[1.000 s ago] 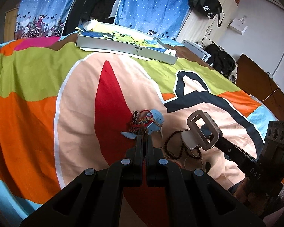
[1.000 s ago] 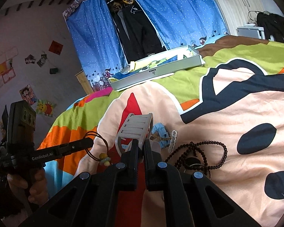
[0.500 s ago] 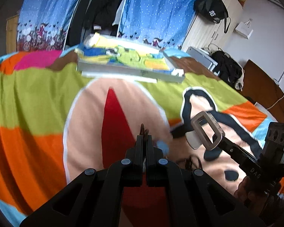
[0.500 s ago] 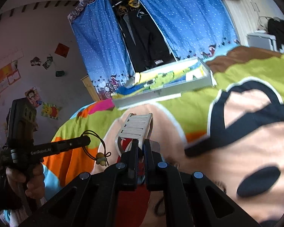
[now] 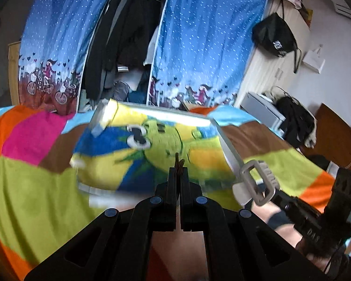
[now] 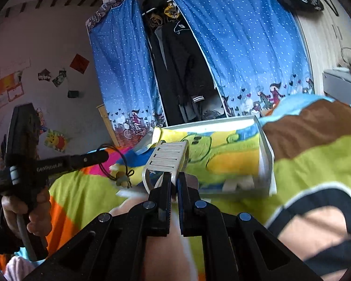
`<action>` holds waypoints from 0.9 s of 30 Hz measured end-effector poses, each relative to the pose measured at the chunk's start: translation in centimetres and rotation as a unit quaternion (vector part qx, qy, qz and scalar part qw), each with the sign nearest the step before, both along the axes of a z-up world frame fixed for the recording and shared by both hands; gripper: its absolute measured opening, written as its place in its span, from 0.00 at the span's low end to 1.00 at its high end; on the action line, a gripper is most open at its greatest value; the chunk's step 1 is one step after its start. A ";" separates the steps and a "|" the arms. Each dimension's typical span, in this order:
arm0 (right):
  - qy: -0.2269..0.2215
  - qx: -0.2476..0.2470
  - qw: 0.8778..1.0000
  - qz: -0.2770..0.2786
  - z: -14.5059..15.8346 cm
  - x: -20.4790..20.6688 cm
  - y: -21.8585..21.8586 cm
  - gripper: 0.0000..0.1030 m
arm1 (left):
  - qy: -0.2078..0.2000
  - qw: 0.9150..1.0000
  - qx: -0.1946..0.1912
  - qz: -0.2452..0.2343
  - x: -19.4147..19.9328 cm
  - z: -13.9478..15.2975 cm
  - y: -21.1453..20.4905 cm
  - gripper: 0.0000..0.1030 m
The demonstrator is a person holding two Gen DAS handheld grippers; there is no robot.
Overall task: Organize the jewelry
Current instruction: 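Carry the blue-strap watch with the right tool into the white tray and release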
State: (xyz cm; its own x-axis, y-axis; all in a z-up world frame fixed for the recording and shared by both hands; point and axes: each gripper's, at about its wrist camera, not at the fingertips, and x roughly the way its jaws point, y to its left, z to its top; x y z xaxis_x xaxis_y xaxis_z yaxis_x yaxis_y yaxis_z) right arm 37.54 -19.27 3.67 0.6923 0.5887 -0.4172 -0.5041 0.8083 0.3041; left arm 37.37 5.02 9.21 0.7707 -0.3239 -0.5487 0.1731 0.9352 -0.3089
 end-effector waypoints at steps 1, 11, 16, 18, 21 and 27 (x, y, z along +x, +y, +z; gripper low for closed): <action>0.001 0.000 1.000 0.000 -0.3 0.9 0.3 0.05 | -0.002 1.000 0.001 0.004 1.2 -0.2 0.0 0.00; 0.041 0.000 0.999 -0.016 -5.0 5.8 1.7 0.05 | 0.049 0.998 -0.001 0.038 6.7 -5.6 1.1 0.00; 0.047 -0.014 0.998 -0.026 -6.2 6.3 2.0 0.07 | 0.077 0.995 0.013 0.056 7.0 -7.3 1.6 0.00; 0.045 -0.017 0.998 -0.029 -6.0 6.2 2.1 0.08 | 0.086 0.993 0.025 0.071 7.0 -7.6 1.6 0.01; 0.041 -0.025 0.998 -0.032 -5.6 5.7 2.0 0.10 | 0.108 0.990 0.034 0.084 6.8 -8.0 1.7 0.28; 0.037 -0.012 0.998 -0.056 -4.0 3.4 -0.1 0.31 | 0.084 0.989 0.020 0.118 4.0 -6.6 2.2 0.60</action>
State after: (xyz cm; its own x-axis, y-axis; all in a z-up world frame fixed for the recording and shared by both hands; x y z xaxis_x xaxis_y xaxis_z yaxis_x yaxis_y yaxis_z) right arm 40.98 -19.39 -0.28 0.7200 0.4980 -0.4833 -0.3864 0.8662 0.3168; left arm 41.33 7.18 2.60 0.7194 -0.1209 -0.6839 -0.1026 0.9554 -0.2768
